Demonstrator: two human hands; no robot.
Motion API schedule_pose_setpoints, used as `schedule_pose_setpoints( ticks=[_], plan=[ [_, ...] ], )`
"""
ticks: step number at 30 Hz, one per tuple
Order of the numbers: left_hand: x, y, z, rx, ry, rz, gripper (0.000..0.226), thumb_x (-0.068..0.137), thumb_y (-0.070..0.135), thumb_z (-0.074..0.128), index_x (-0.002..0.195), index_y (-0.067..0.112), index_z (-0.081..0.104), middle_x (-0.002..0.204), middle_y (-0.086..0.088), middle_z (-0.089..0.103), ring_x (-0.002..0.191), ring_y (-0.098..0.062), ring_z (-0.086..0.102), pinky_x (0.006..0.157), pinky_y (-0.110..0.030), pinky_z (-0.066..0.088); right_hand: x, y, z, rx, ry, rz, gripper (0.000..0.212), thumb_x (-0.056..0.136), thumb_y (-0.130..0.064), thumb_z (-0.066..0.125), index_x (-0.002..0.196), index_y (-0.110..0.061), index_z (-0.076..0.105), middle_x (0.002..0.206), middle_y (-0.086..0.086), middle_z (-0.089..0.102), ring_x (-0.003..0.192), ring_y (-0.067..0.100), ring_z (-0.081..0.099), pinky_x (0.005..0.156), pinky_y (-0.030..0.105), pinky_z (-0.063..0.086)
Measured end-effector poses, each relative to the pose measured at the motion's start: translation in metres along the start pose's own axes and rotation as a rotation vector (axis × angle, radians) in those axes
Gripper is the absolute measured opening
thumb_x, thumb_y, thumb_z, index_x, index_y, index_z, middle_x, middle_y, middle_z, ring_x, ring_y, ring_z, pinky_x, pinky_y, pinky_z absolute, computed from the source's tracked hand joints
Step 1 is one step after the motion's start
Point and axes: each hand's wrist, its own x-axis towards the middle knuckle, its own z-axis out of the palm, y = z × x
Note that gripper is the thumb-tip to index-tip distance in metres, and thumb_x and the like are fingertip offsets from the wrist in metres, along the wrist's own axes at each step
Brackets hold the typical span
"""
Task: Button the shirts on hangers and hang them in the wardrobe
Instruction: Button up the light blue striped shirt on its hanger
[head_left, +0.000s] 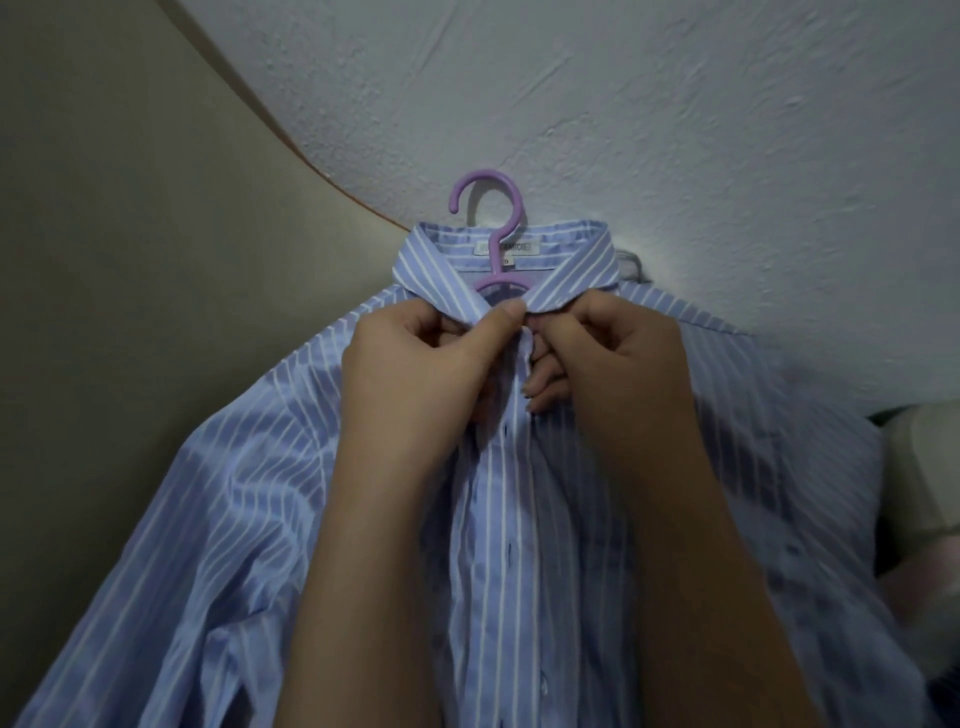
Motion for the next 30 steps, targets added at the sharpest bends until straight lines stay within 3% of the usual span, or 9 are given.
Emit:
schedule_pose_setpoints(
  ticks=[2,5,9,13,17,20,23,27,30],
  plan=[
    [0.002,-0.004,-0.001,0.006,0.011,0.011,0.044,0.081,0.026,0.084,0.085,-0.013,0.066,0.070,-0.026,0.068,0.049,-0.026,0.064,0.049,-0.035,0.056,0.000,-0.001,0.001,0.052,0.007,0.059,0.023,0.090,-0.001,0.064,0.070,0.010,0.059,0.057,0.015,0.060,0.042,0.018,0.054,0.044,0.028,0.050],
    [0.004,-0.005,-0.006,-0.049,-0.041,-0.036,0.037,0.084,0.009,0.079,0.096,-0.022,0.064,0.077,-0.030,0.068,0.044,-0.015,0.059,0.044,-0.022,0.049,-0.001,-0.004,0.000,0.058,-0.002,0.083,0.020,0.087,-0.002,0.070,0.069,0.001,0.063,0.058,0.010,0.064,0.041,0.014,0.054,0.043,0.024,0.049],
    [0.004,-0.005,-0.015,-0.031,-0.086,-0.019,0.046,0.079,0.016,0.083,0.098,-0.021,0.063,0.066,-0.028,0.062,0.047,-0.017,0.051,0.043,-0.022,0.041,-0.004,-0.005,0.000,-0.010,0.008,0.039,0.020,0.084,-0.009,0.076,0.069,-0.003,0.065,0.050,0.005,0.060,0.040,0.011,0.053,0.043,0.022,0.046],
    [0.007,-0.006,-0.019,0.001,-0.081,0.001,0.050,0.074,0.025,0.086,0.091,-0.017,0.065,0.056,-0.009,0.051,0.048,-0.015,0.041,0.045,-0.024,0.032,-0.004,-0.003,0.004,-0.113,0.042,-0.029,0.019,0.084,-0.014,0.076,0.068,-0.014,0.068,0.048,-0.002,0.060,0.040,0.008,0.055,0.047,0.022,0.044],
    [0.004,-0.005,-0.022,-0.001,-0.137,-0.024,0.046,0.077,0.020,0.085,0.085,-0.020,0.063,0.046,0.001,0.053,0.042,-0.012,0.040,0.042,-0.022,0.035,-0.002,-0.002,0.002,-0.219,0.068,-0.083,0.015,0.078,-0.029,0.074,0.070,-0.018,0.069,0.051,-0.003,0.062,0.049,0.012,0.059,0.057,0.038,0.053],
    [0.004,-0.005,-0.020,0.018,-0.146,-0.028,0.039,0.080,0.016,0.083,0.083,-0.018,0.064,0.045,0.000,0.056,0.040,-0.011,0.043,0.042,-0.021,0.038,-0.002,-0.003,0.002,-0.268,0.059,-0.106,0.013,0.078,-0.030,0.073,0.072,-0.020,0.069,0.056,-0.003,0.065,0.052,0.014,0.062,0.062,0.044,0.057],
    [0.005,-0.005,-0.016,-0.032,-0.109,-0.023,0.037,0.081,0.013,0.081,0.093,-0.018,0.066,0.062,-0.018,0.067,0.043,-0.014,0.054,0.044,-0.023,0.044,-0.002,-0.004,-0.001,-0.289,0.042,-0.148,0.010,0.082,-0.022,0.075,0.074,-0.018,0.070,0.058,-0.006,0.064,0.054,0.013,0.062,0.061,0.038,0.056],
    [0.006,-0.006,-0.014,-0.015,-0.099,-0.046,0.036,0.083,0.015,0.080,0.095,-0.016,0.067,0.068,-0.014,0.072,0.045,-0.016,0.063,0.044,-0.024,0.049,-0.003,-0.003,-0.002,-0.345,0.030,-0.193,0.012,0.084,-0.019,0.076,0.074,-0.015,0.070,0.055,-0.011,0.059,0.050,0.003,0.053,0.058,0.022,0.042],
    [0.007,-0.007,-0.013,0.068,-0.117,-0.005,0.048,0.078,0.032,0.085,0.094,-0.011,0.068,0.078,-0.022,0.073,0.052,-0.022,0.068,0.056,-0.038,0.059,-0.002,-0.004,-0.002,-0.363,0.028,-0.196,0.013,0.084,-0.019,0.075,0.073,-0.017,0.069,0.056,-0.009,0.061,0.050,0.006,0.056,0.058,0.024,0.044]
  ],
)
